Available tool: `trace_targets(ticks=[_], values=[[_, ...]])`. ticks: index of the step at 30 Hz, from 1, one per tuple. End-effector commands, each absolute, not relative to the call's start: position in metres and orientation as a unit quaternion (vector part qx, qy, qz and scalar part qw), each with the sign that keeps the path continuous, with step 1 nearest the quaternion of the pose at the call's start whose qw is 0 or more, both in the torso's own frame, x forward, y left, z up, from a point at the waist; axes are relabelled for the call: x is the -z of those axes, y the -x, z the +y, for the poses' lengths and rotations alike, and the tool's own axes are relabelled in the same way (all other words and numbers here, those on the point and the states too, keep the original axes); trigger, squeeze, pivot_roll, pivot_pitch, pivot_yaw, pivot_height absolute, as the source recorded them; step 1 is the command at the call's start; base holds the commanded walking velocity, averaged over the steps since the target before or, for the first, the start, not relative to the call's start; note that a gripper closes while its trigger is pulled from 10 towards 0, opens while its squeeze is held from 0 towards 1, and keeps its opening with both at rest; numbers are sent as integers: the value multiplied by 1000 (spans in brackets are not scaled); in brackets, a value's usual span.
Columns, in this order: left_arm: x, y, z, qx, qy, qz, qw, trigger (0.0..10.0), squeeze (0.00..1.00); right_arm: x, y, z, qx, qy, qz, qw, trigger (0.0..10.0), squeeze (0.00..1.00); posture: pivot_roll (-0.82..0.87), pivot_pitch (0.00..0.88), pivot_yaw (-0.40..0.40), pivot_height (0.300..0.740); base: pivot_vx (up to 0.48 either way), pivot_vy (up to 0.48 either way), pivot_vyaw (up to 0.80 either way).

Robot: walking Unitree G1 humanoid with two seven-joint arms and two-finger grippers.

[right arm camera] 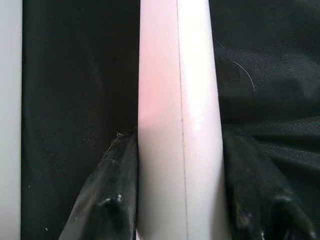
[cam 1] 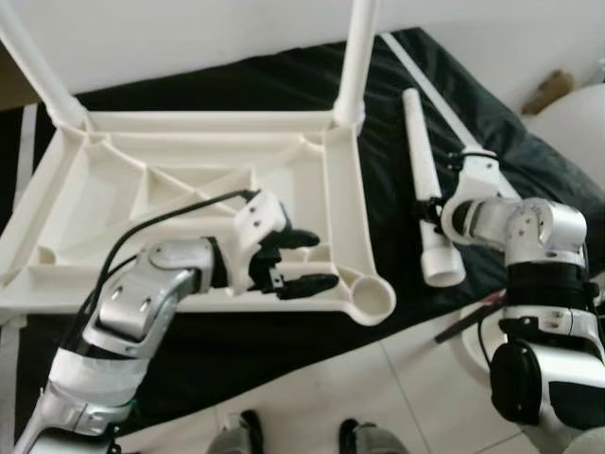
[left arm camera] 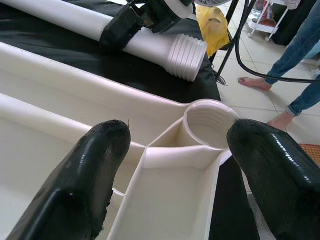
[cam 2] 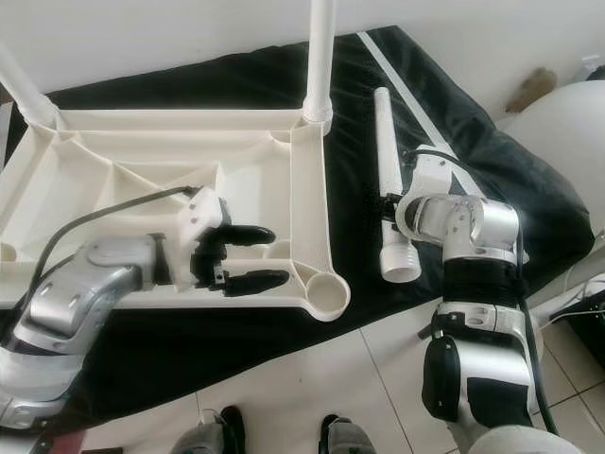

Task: Building children table

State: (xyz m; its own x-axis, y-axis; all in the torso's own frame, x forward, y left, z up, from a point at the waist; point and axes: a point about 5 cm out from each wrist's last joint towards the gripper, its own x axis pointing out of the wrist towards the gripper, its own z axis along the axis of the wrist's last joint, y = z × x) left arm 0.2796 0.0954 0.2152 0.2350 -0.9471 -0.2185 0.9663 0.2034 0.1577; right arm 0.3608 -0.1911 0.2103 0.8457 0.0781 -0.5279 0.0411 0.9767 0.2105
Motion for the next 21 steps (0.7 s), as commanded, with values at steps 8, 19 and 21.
trace_targets(ticks=[8, 19, 21], values=[[-223, -289, 96, 606, -133, 22, 784, 10000, 0, -186, -355, -189, -17, -91, 302, 949, 0, 0, -38, 201, 14, 740, 0, 0, 0], [-243, -314, 101, 545, -109, -27, 831, 10000, 0, -233, -359, -207, 24, -80, 77, 994, 10000, 0, -48, 140, 11, 740, 0, 0, 0], [-245, -318, 102, 533, -104, -32, 839, 10000, 0, -234, -354, -207, 22, -90, 58, 994, 10000, 0, -50, 124, 8, 740, 0, 0, 0]])
